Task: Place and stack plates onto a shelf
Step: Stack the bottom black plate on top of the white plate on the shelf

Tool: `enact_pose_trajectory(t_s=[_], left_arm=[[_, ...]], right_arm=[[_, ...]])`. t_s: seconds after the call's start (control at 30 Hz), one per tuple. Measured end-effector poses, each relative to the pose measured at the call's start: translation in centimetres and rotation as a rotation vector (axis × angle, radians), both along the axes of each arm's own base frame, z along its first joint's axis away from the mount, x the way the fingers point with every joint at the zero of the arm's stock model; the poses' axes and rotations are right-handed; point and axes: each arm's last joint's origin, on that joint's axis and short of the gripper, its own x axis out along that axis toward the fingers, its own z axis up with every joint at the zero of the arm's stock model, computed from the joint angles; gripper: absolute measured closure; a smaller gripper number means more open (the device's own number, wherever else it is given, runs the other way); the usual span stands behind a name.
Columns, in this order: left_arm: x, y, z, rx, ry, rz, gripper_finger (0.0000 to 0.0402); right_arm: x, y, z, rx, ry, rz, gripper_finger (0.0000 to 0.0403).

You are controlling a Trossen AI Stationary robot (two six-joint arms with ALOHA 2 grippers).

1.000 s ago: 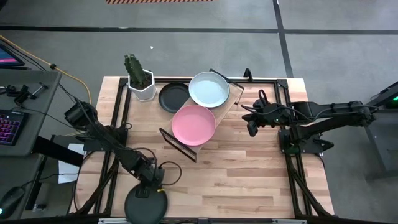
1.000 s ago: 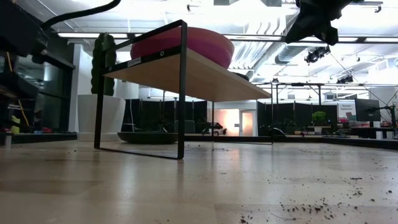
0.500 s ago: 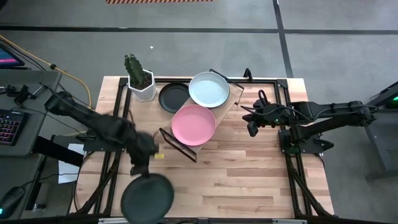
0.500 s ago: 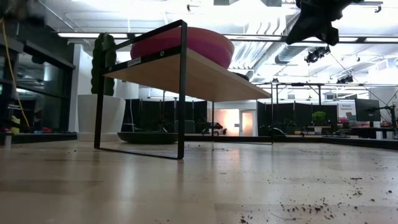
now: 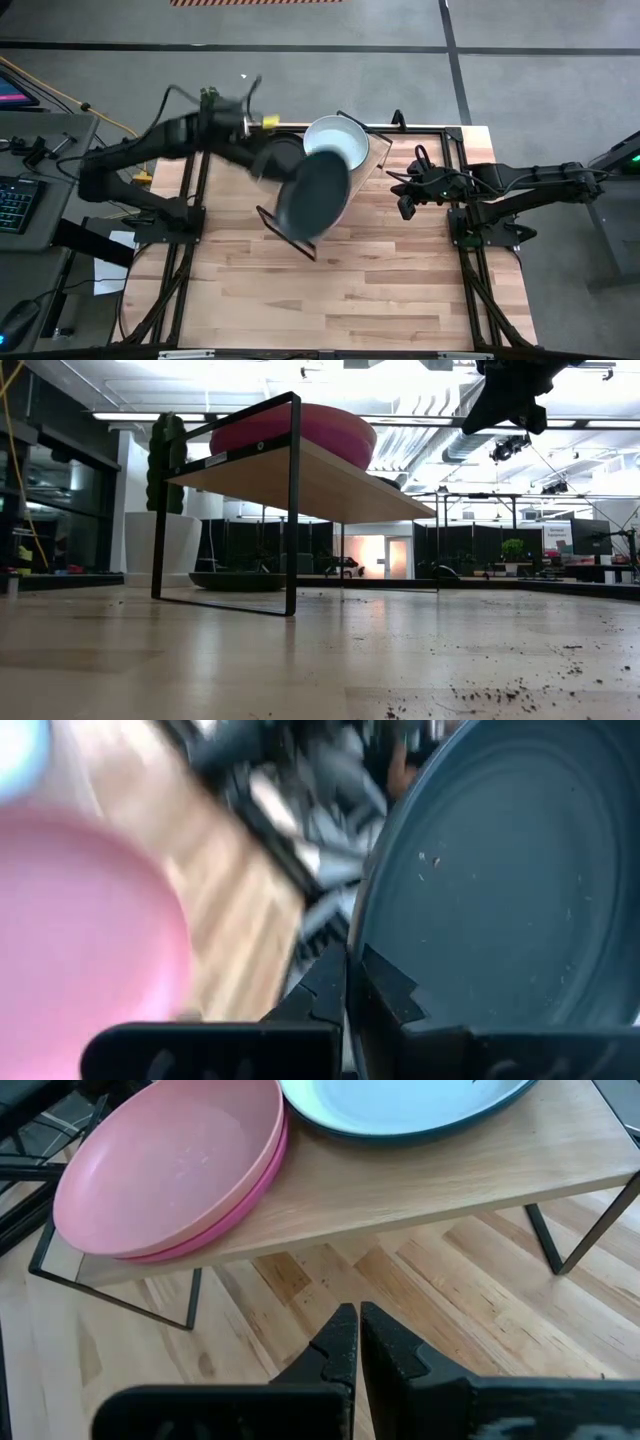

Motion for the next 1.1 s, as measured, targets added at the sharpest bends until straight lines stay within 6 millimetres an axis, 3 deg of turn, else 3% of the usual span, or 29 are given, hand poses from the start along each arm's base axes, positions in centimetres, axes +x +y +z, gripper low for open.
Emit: enact_pose_trajectory(t_s=[0.1, 0.23, 0.37, 0.47, 0.63, 0.83, 1.1], left_arm=[[1.4, 3.1, 1.2, 0.054, -0.032, 0.085, 0.0401], [3.7, 7.7, 1.2, 0.136, -0.018, 0.196, 0.0401], [6.1, 12.0, -0.4, 0.215, 0.046, 0.303, 0.0401], [7.6, 14.2, -2.5, 0.225, 0.124, 0.324, 0.0401], [7.8, 15.7, -5.1, 0.250, 0.264, 0.315, 0.0402], [6.1, 17.6, -5.8, 0.383, 0.421, 0.450, 0.0401], [6.0, 17.6, -6.8, 0.416, 0.482, 0.446, 0.0401]], right_arm=[[0.0, 0.0, 0.0, 0.000, 0.001, 0.000, 0.0403], [0.0, 0.0, 0.0, 0.000, 0.001, 0.000, 0.0403], [0.0, 0.0, 0.0, 0.003, 0.000, -0.003, 0.0403], [0.0, 0.0, 0.0, 0.003, 0.000, -0.003, 0.0403], [0.0, 0.0, 0.0, 0.005, 0.003, -0.005, 0.0403], [0.0, -0.1, 0.0, -0.012, 0.001, -0.025, 0.0403], [-0.1, -0.1, 0.0, -0.020, 0.000, -0.037, 0.0403]])
